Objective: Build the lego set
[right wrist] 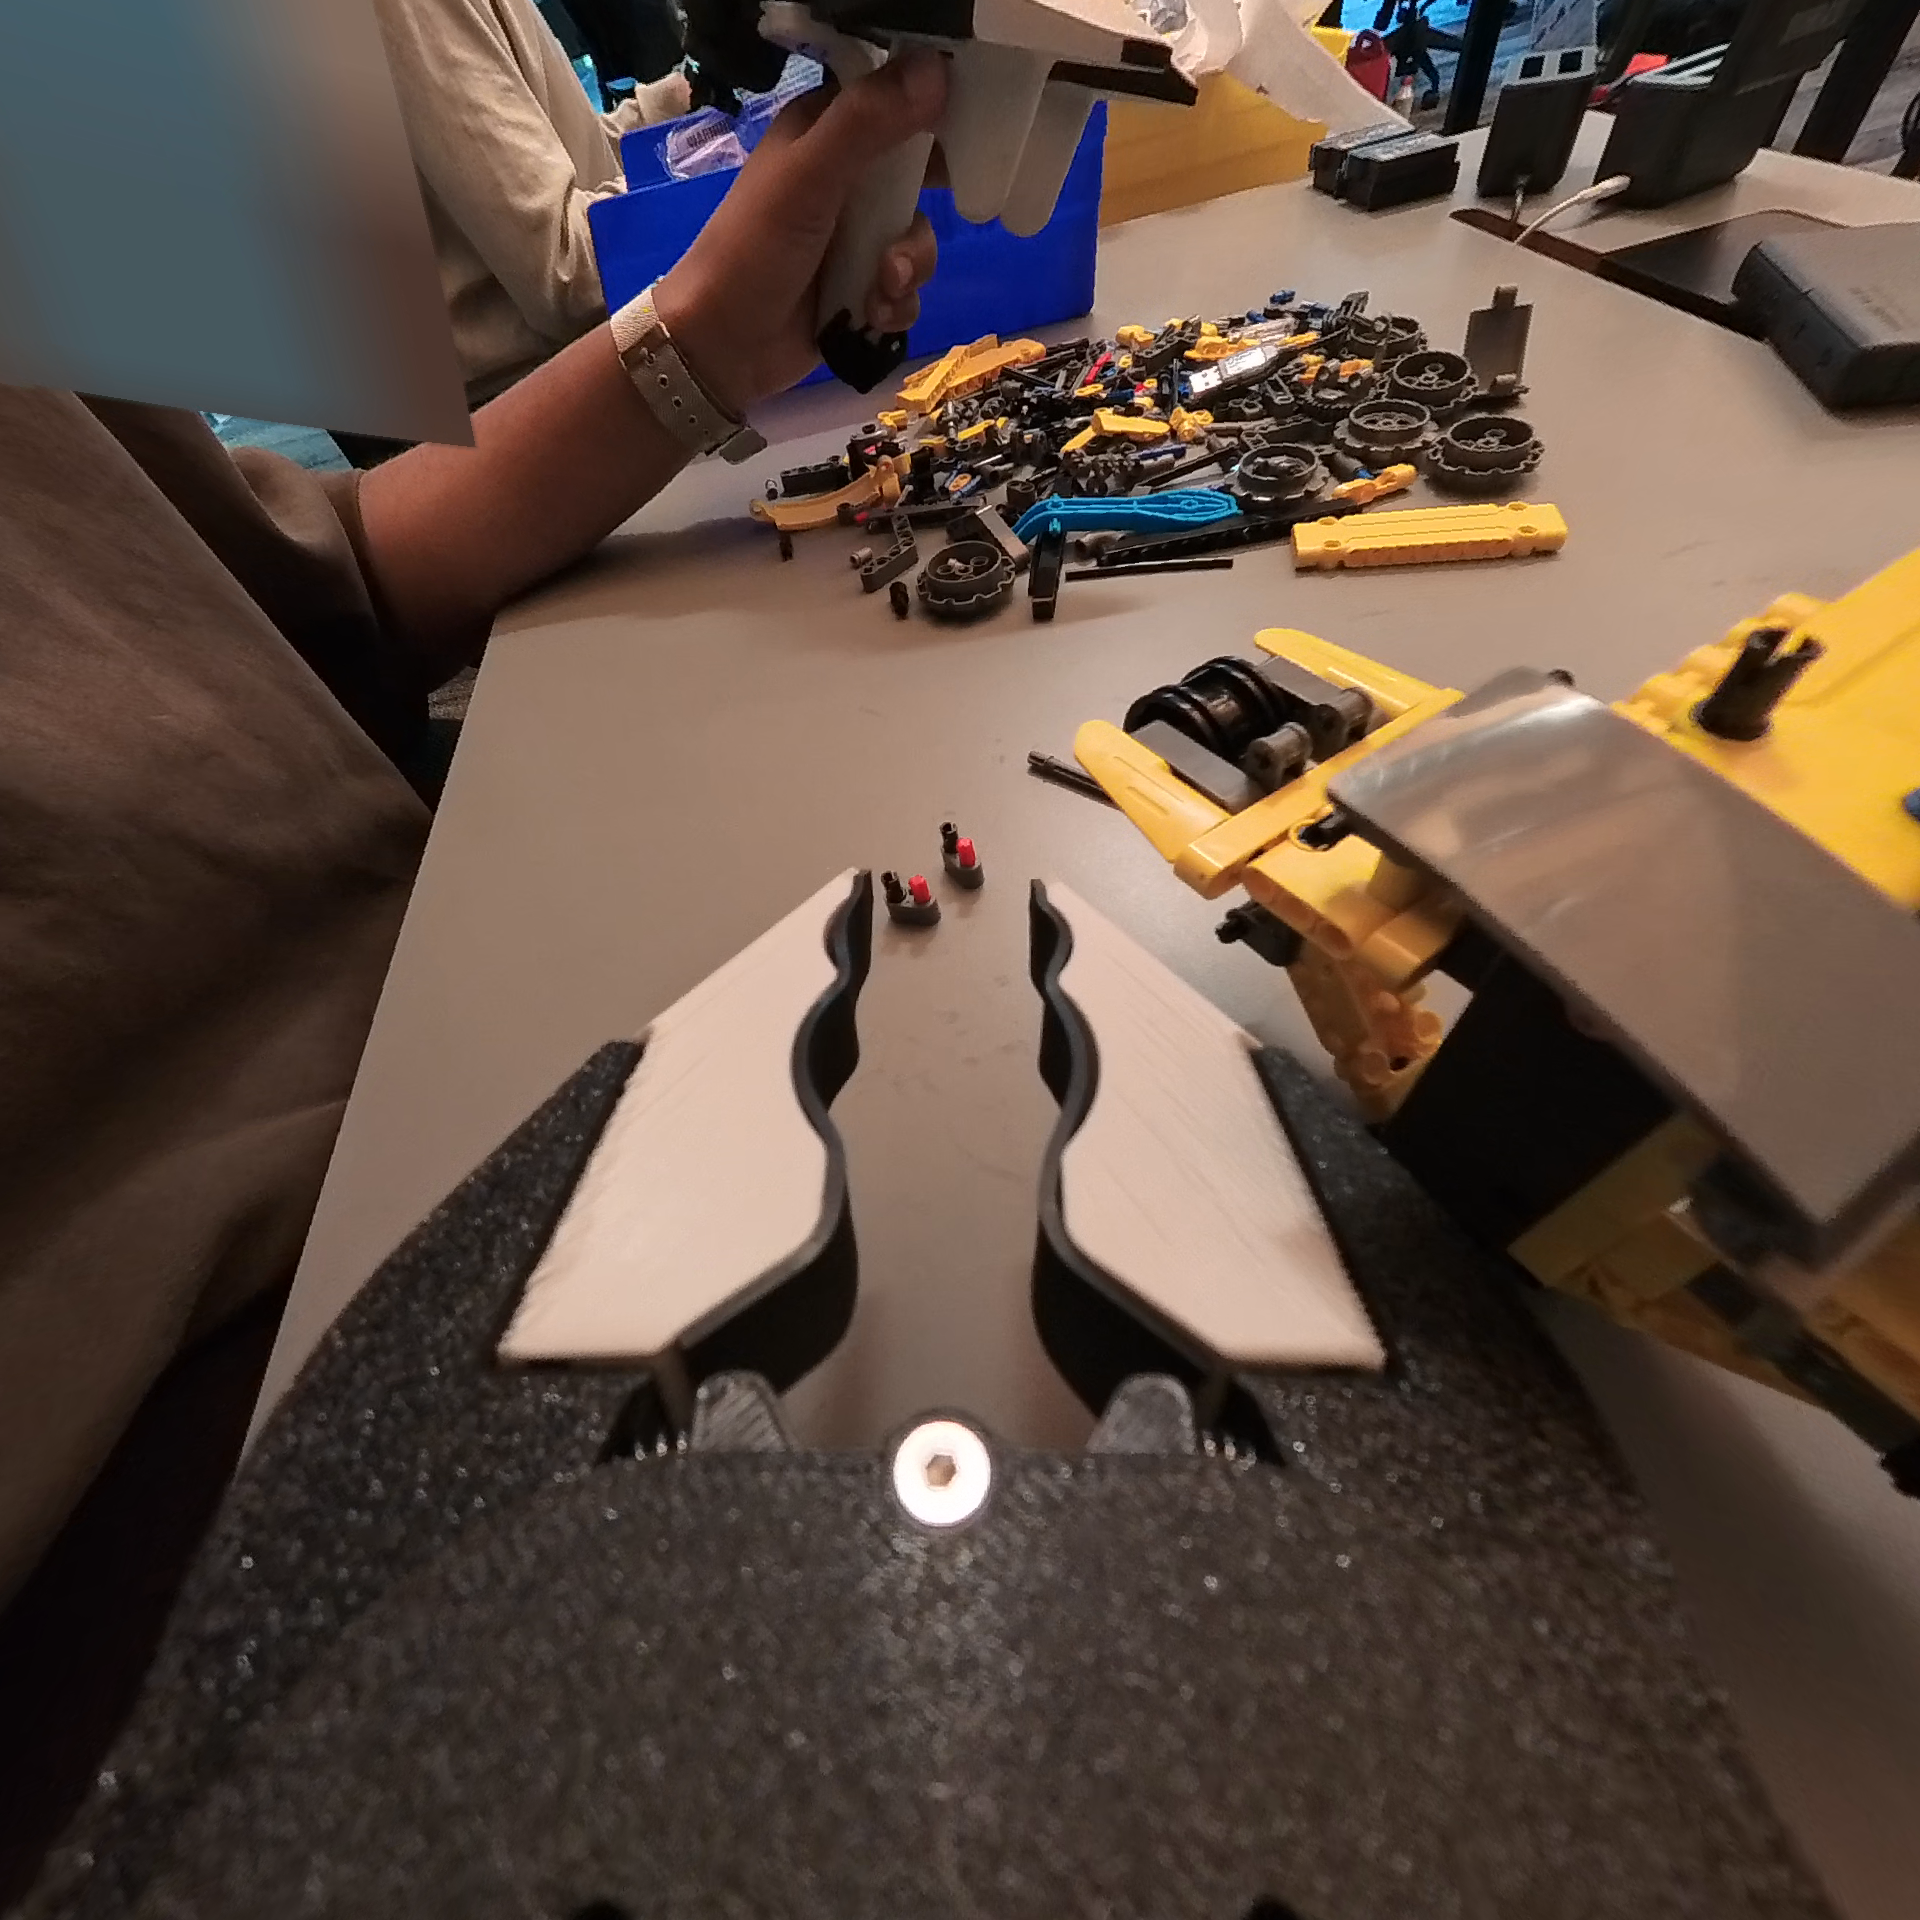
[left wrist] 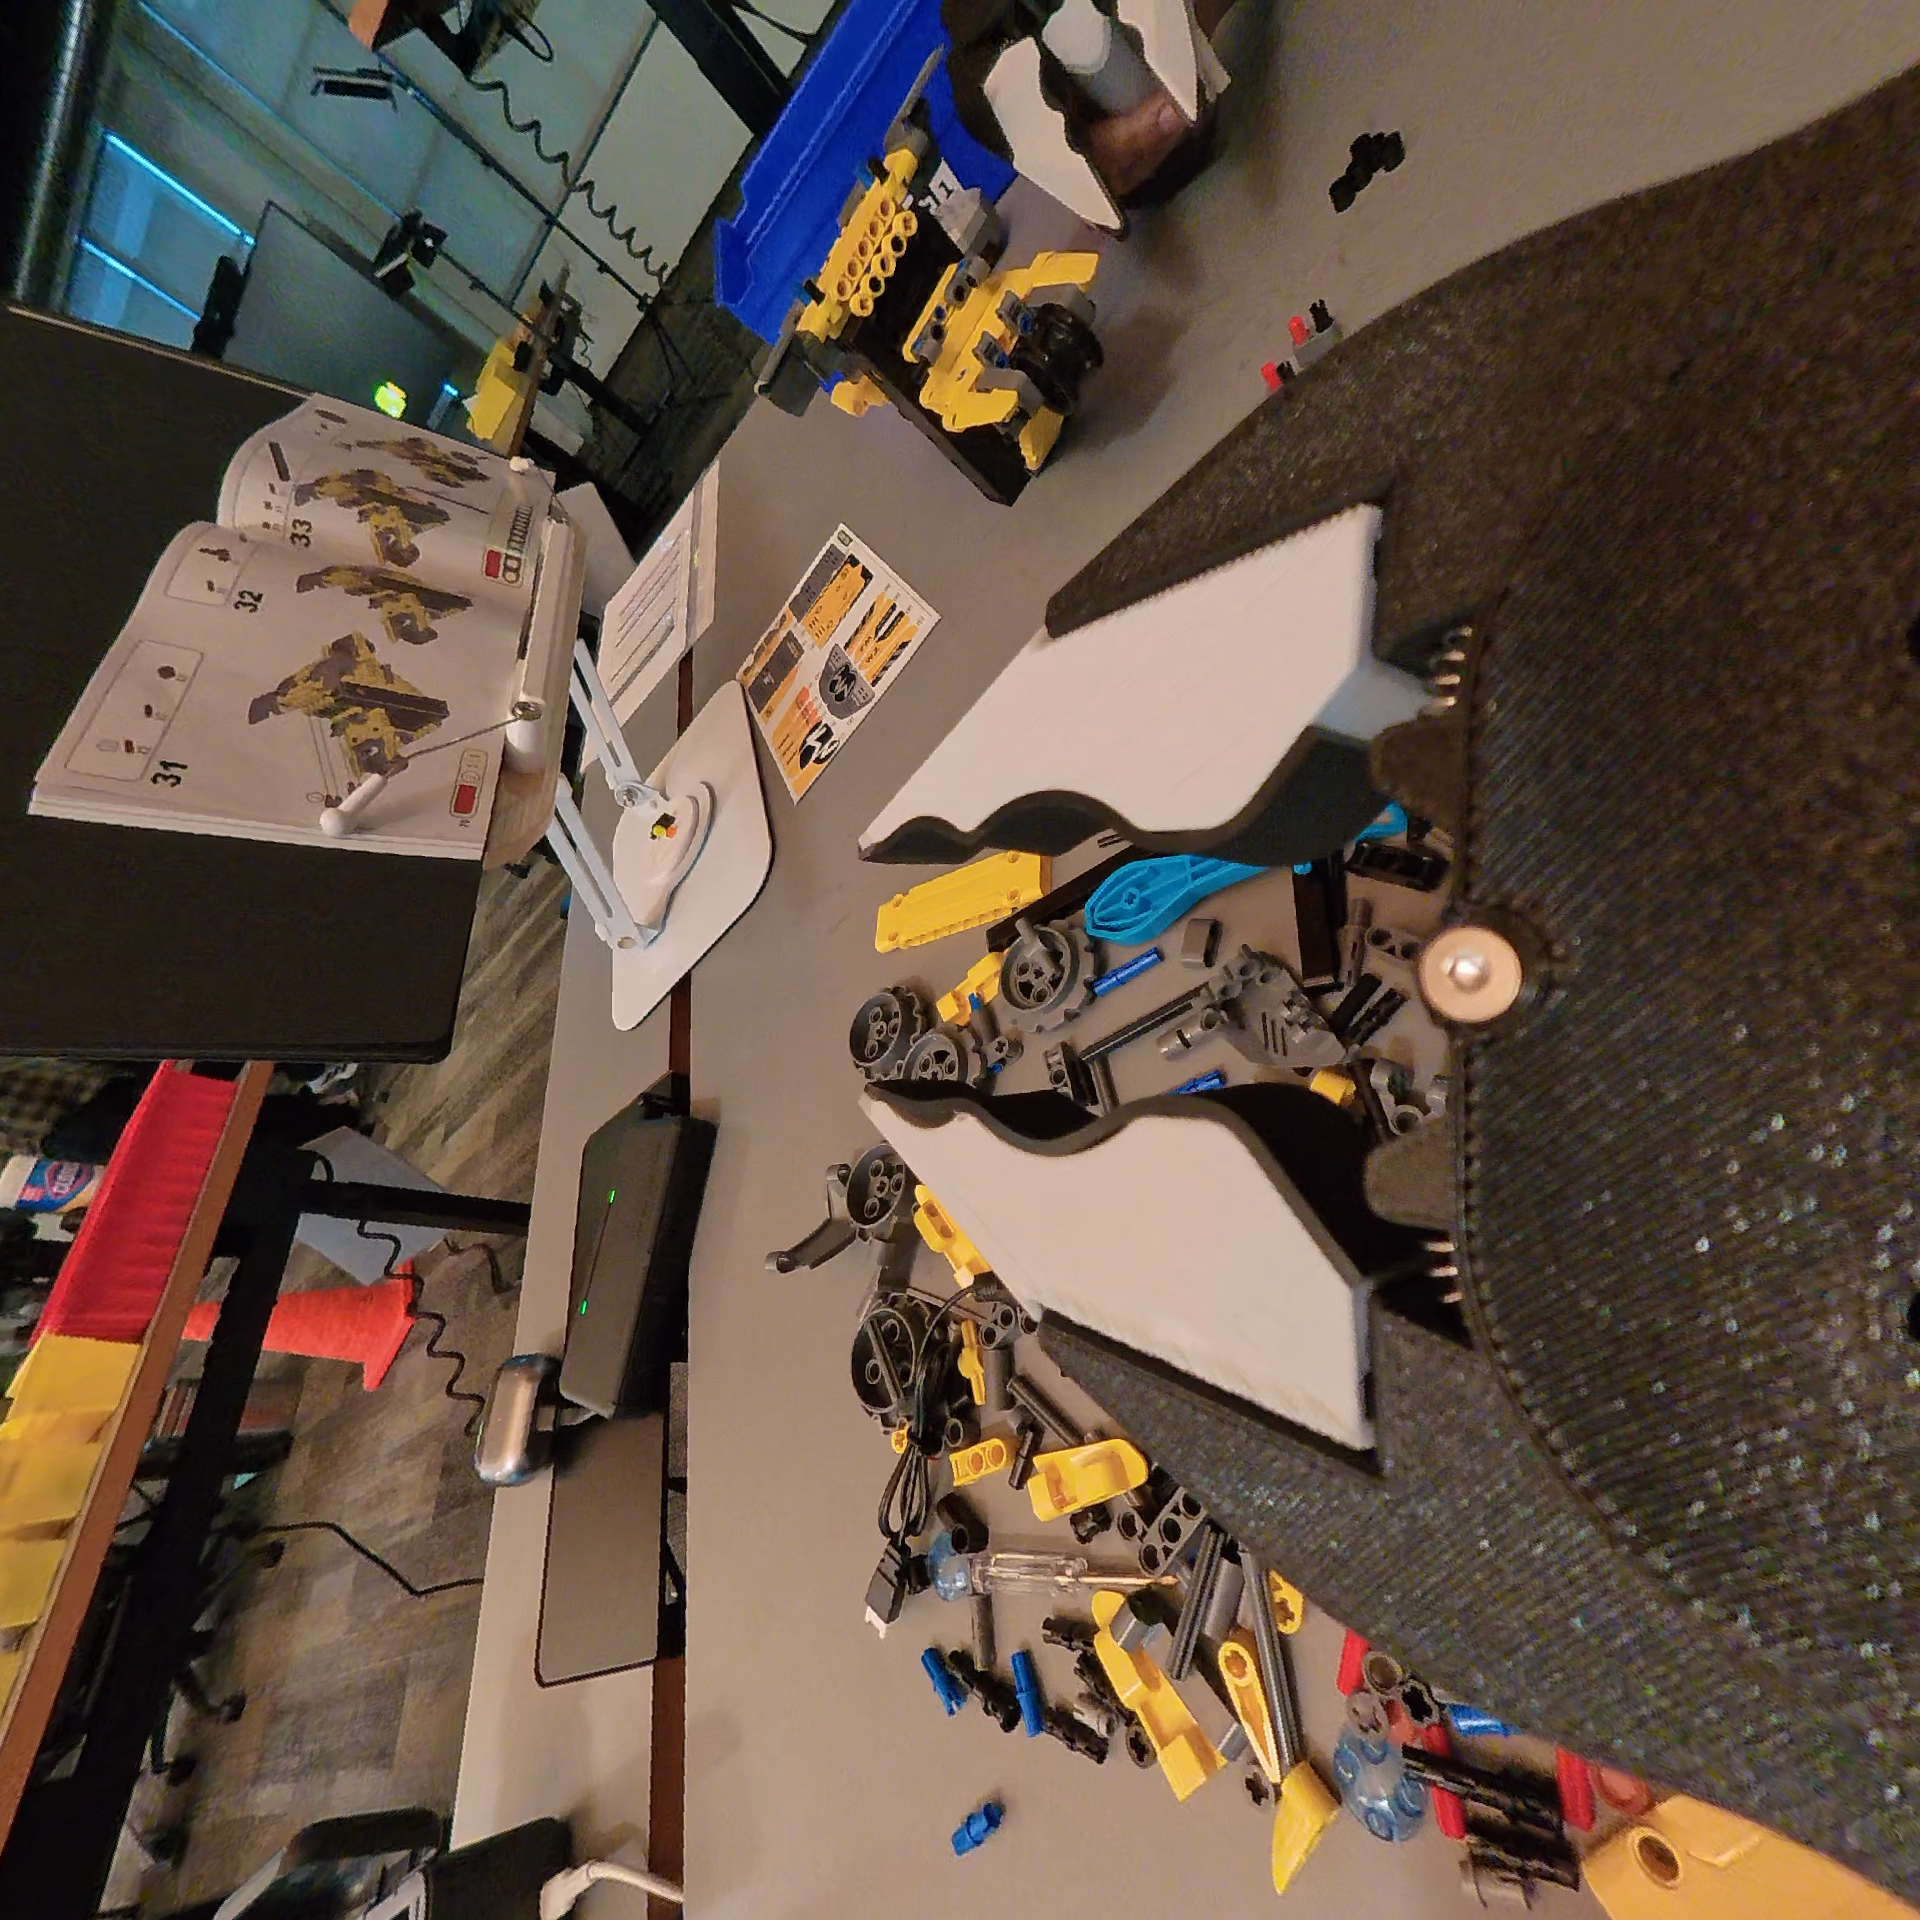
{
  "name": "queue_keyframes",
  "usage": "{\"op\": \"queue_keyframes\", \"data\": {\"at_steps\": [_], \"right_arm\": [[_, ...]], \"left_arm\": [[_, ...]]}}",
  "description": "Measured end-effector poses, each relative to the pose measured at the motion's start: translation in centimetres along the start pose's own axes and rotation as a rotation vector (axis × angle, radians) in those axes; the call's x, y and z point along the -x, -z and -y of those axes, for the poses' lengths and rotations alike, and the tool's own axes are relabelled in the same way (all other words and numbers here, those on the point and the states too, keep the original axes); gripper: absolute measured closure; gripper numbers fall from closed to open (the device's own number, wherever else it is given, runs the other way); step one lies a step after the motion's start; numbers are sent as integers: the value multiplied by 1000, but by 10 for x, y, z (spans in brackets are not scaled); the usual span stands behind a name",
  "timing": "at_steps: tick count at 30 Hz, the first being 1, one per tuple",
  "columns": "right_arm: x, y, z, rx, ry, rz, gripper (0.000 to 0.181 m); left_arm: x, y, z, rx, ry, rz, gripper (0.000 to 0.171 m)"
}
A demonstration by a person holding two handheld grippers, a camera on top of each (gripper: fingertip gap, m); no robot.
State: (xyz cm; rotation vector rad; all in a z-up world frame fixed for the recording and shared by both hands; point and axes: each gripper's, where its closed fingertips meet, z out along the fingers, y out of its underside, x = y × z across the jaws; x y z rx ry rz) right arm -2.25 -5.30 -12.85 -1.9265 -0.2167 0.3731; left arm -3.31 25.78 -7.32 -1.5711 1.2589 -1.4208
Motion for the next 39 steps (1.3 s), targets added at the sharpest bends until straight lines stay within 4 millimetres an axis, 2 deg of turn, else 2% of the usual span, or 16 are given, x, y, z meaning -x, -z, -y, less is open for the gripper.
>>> {"op": "queue_keyframes", "data": {"at_steps": [7, 16, 21, 24, 33, 39], "right_arm": [[0, 0, 0, 3, 2, -1, 152], [0, 0, 0, 3, -6, 1, 152], [-1, 0, 0, 4, -7, 1, 152], [-1, -1, -1, 6, -9, 1, 152], [-1, -1, -1, 6, -13, 2, 152], [-1, -1, -1, 9, -17, 3, 152]], "left_arm": [[7, 2, 1, -4, 12, 35, 137], [17, 5, 2, 1, -5, 116, 153], [35, 14, 12, -57, -21, 256, 157], [39, 18, 15, -74, -31, 286, 163], [29, 13, 12, -46, -76, 253, 168], [19, 9, 10, -37, -89, 200, 159]]}}
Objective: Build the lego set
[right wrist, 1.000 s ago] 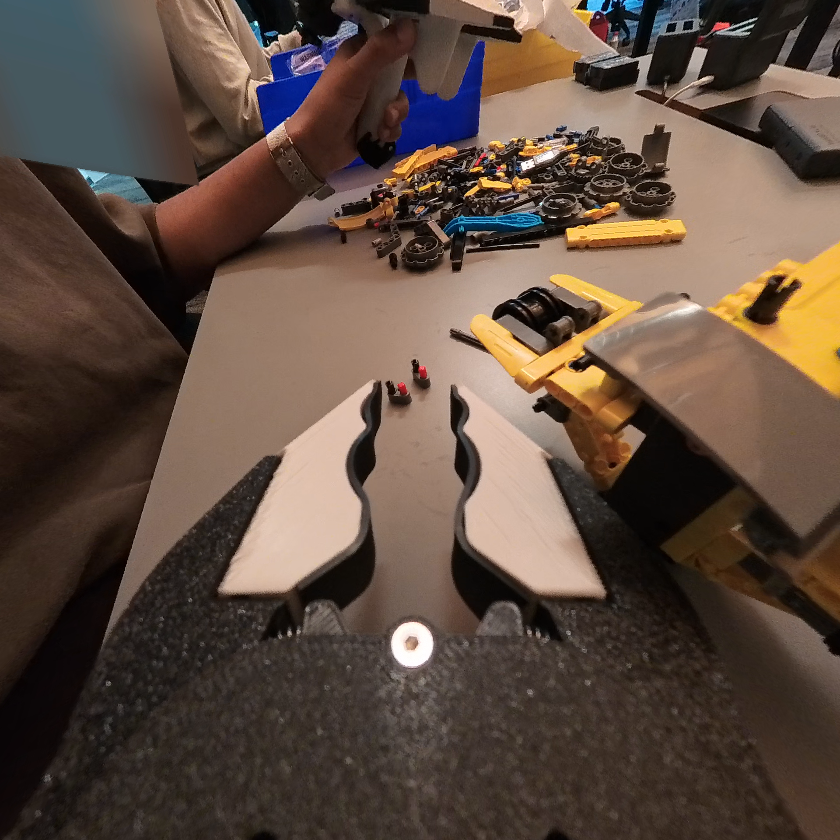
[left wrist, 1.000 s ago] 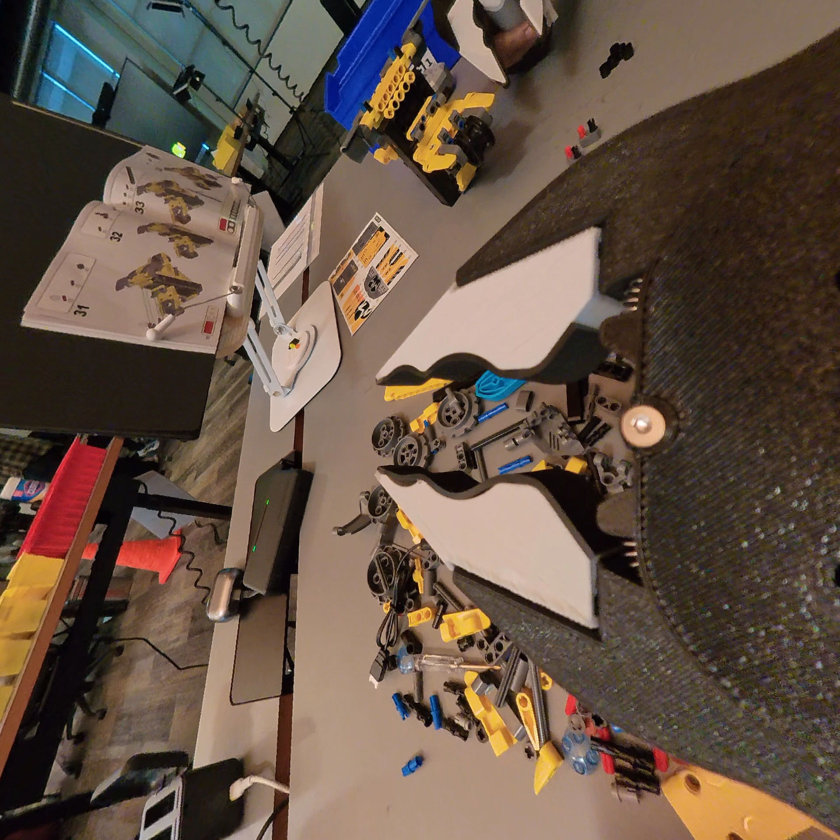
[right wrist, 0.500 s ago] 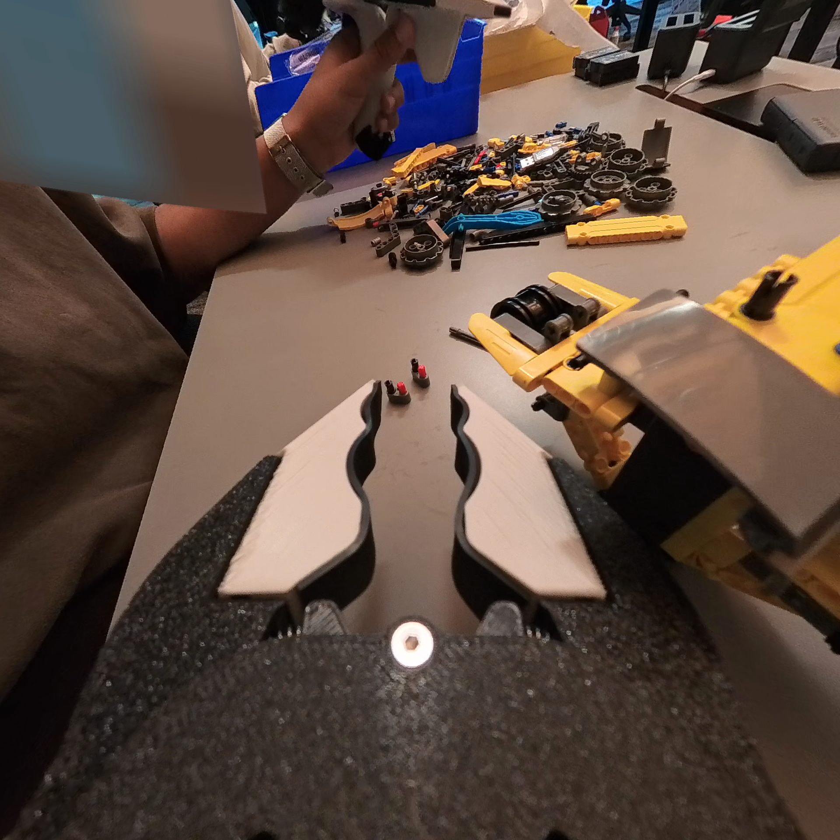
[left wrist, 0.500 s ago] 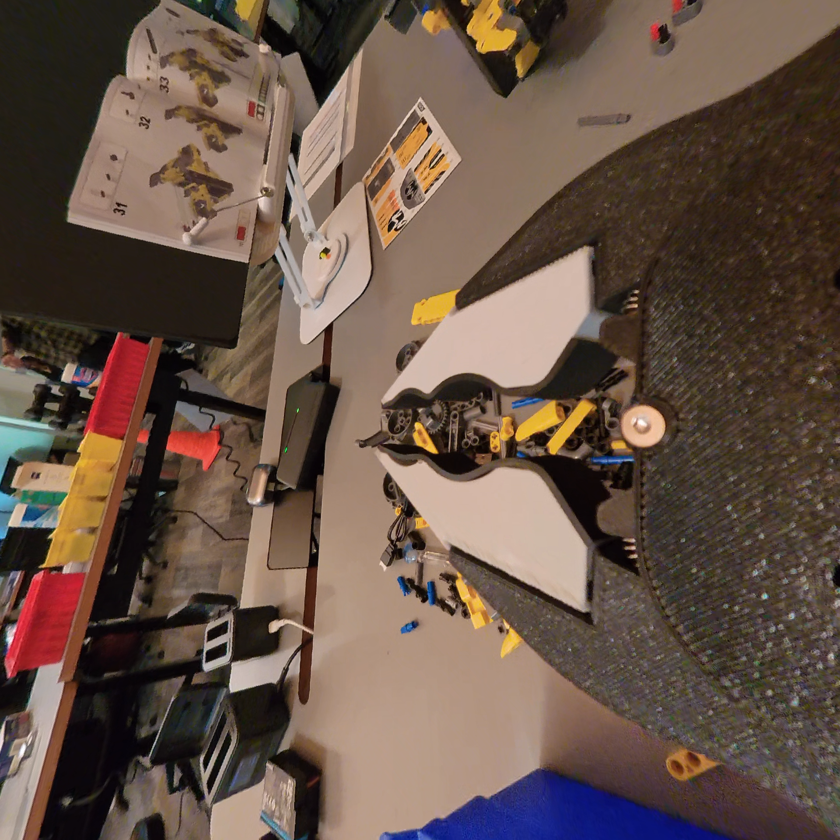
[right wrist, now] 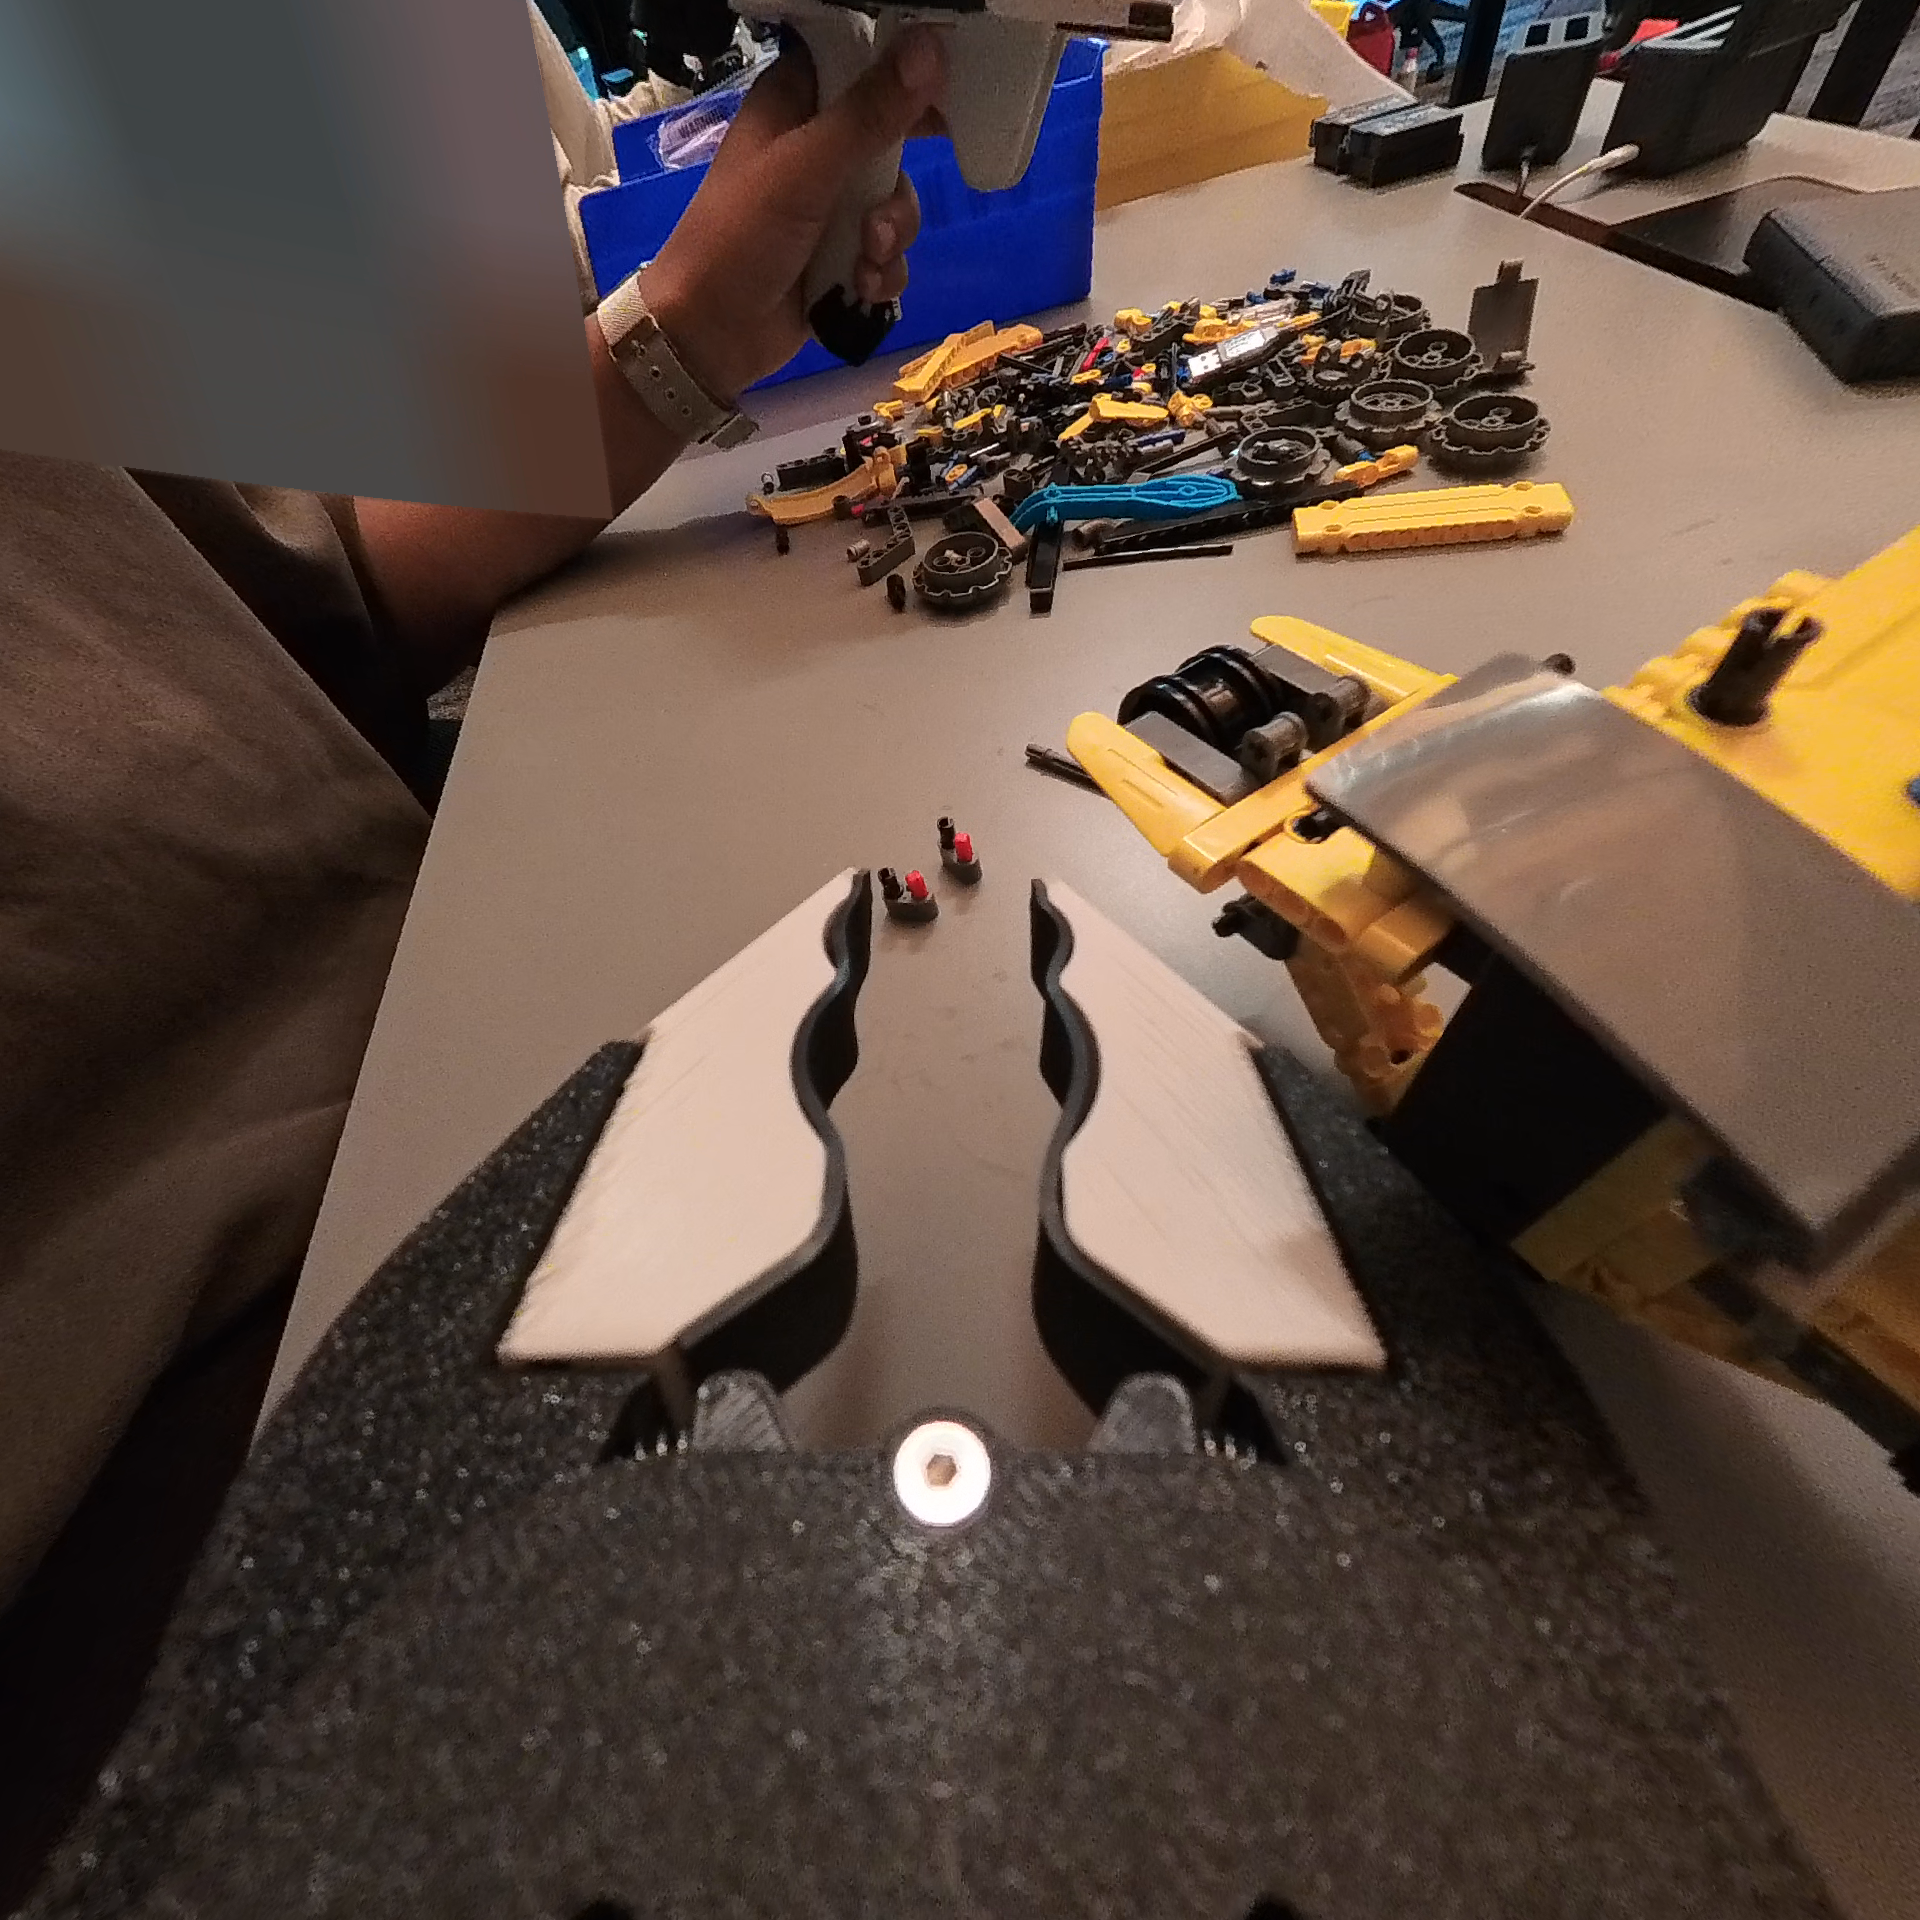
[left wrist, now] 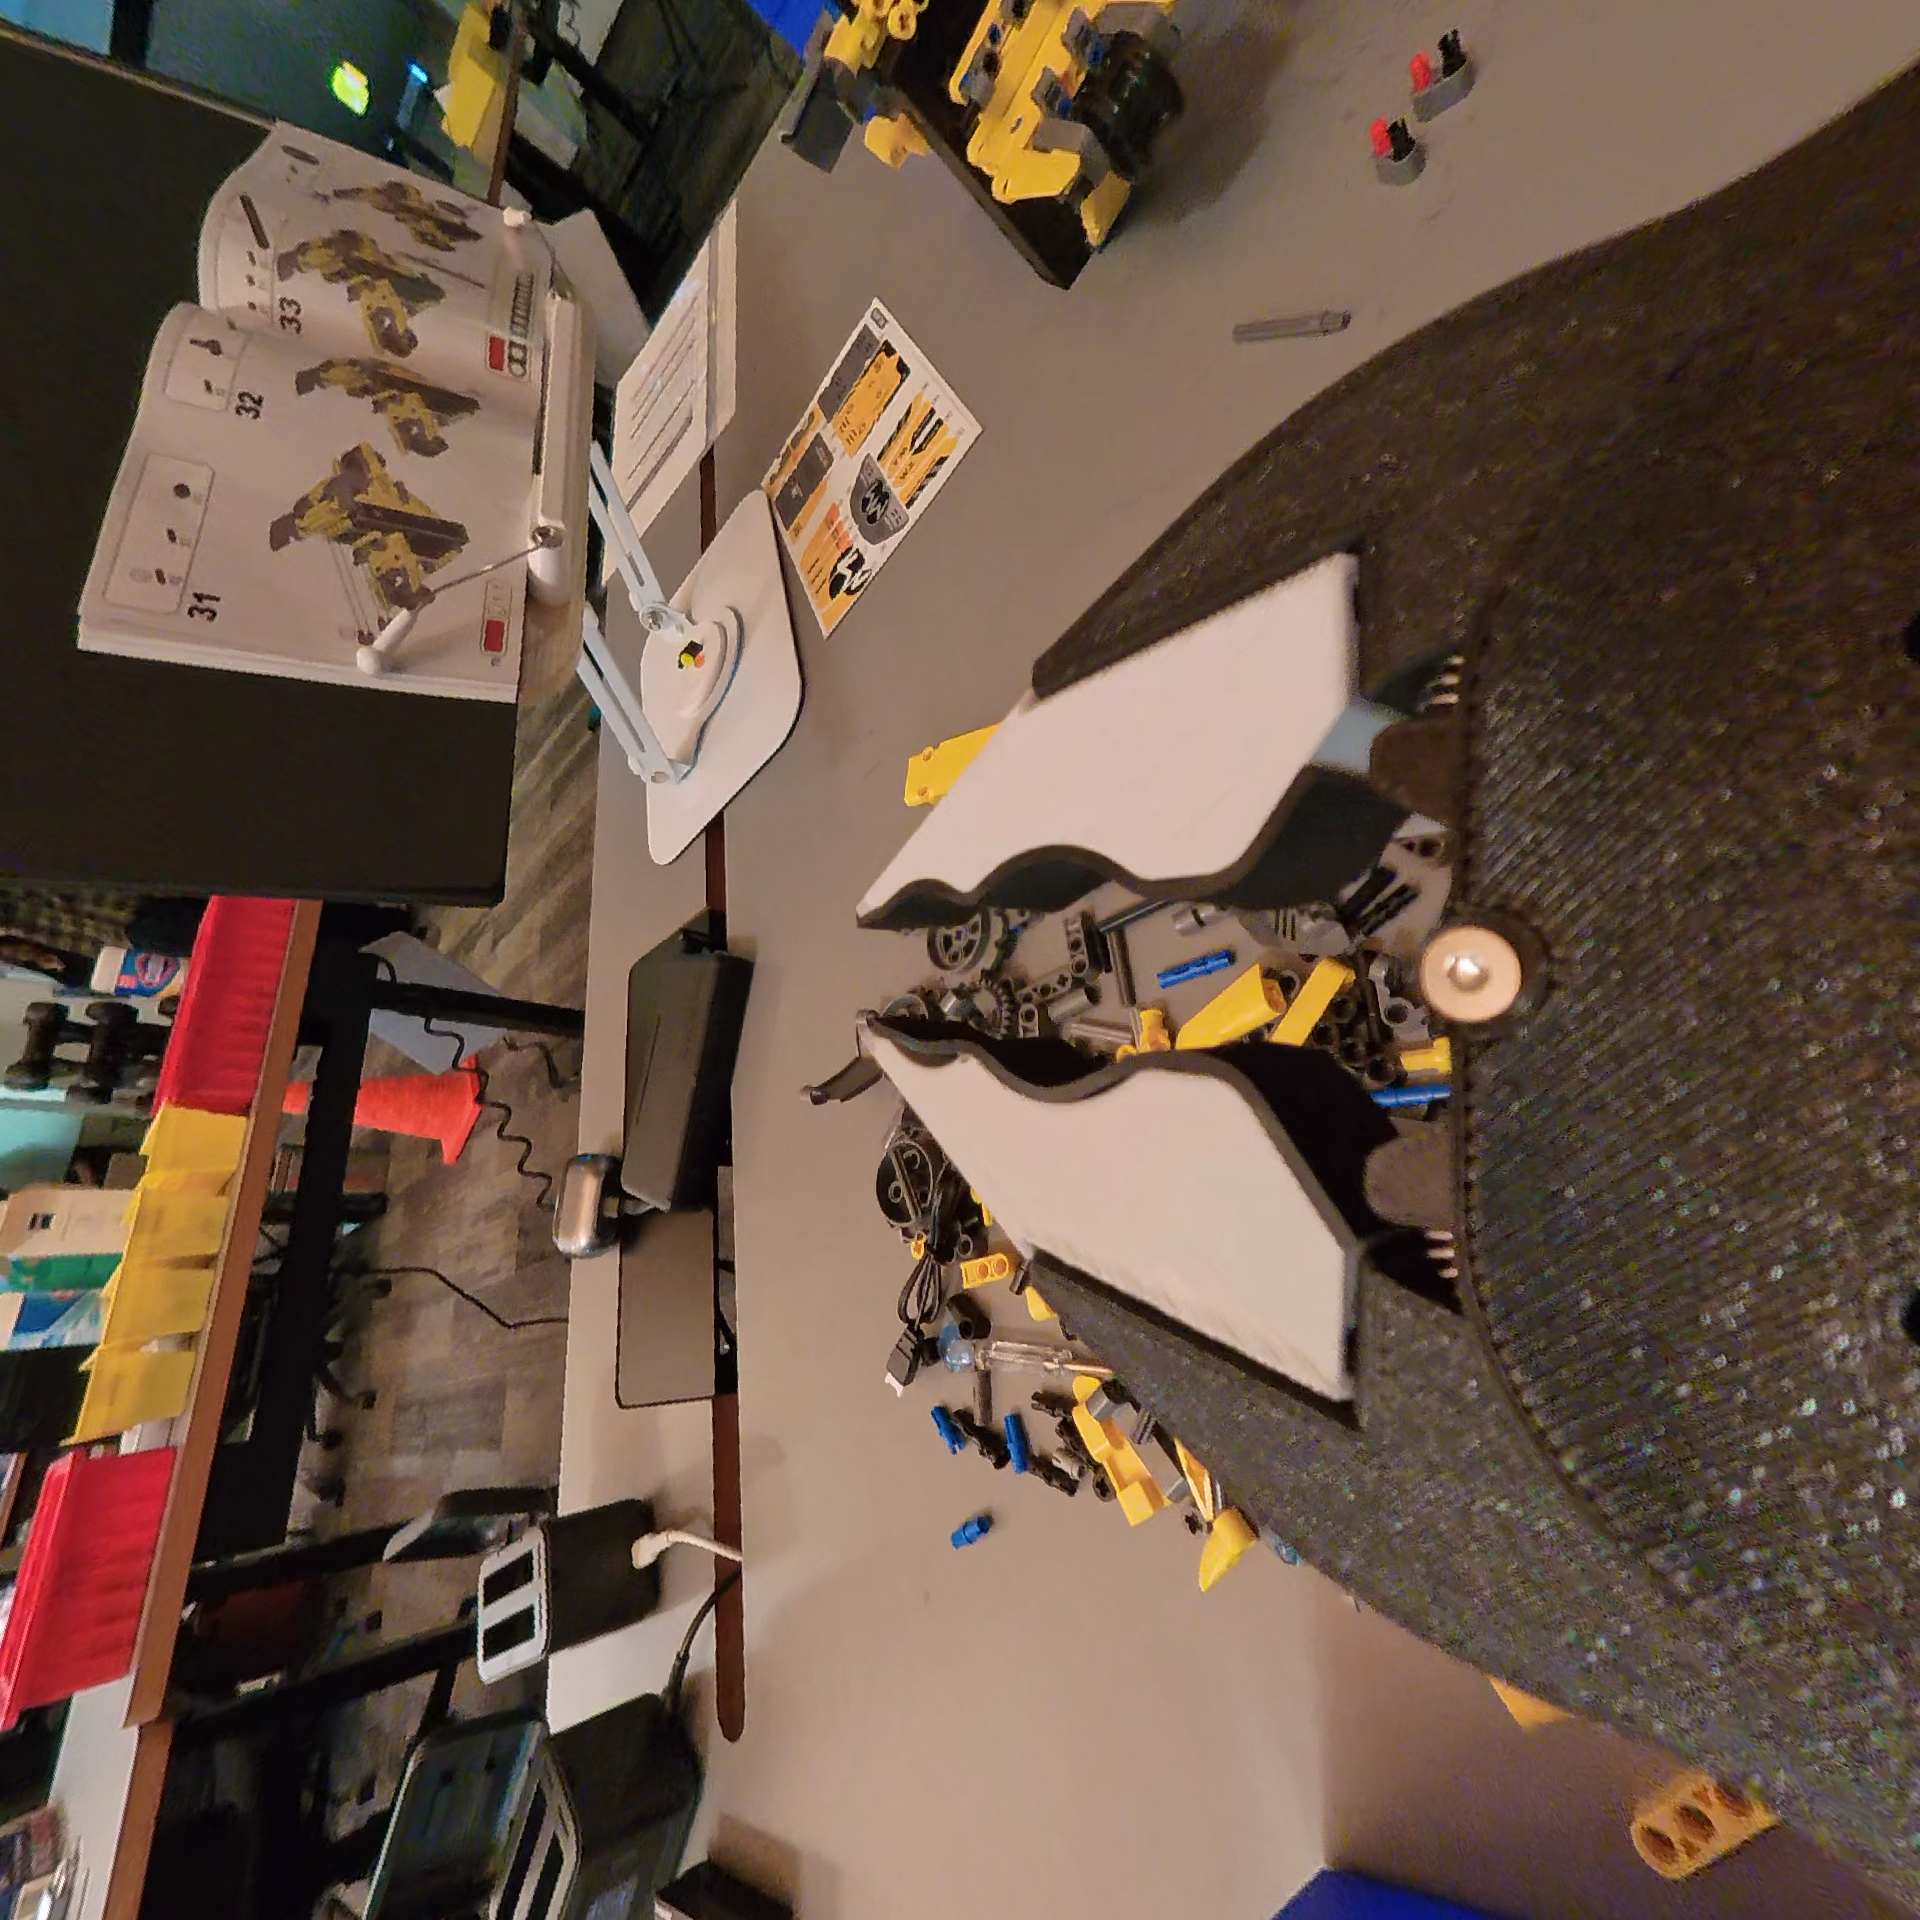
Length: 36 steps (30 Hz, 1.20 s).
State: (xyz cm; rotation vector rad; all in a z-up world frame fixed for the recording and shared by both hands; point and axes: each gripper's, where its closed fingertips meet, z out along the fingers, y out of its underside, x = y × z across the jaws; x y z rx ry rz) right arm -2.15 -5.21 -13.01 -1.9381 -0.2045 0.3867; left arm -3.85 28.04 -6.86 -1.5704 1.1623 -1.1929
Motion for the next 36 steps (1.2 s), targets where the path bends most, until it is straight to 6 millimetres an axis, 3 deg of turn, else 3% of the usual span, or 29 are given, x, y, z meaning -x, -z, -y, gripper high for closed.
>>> {"op": "queue_keyframes", "data": {"at_steps": [36], "right_arm": [[2, -1, -1, 10, 19, -3, 151]], "left_arm": [[-8, 0, 1, -3, -37, -35, 145]]}}
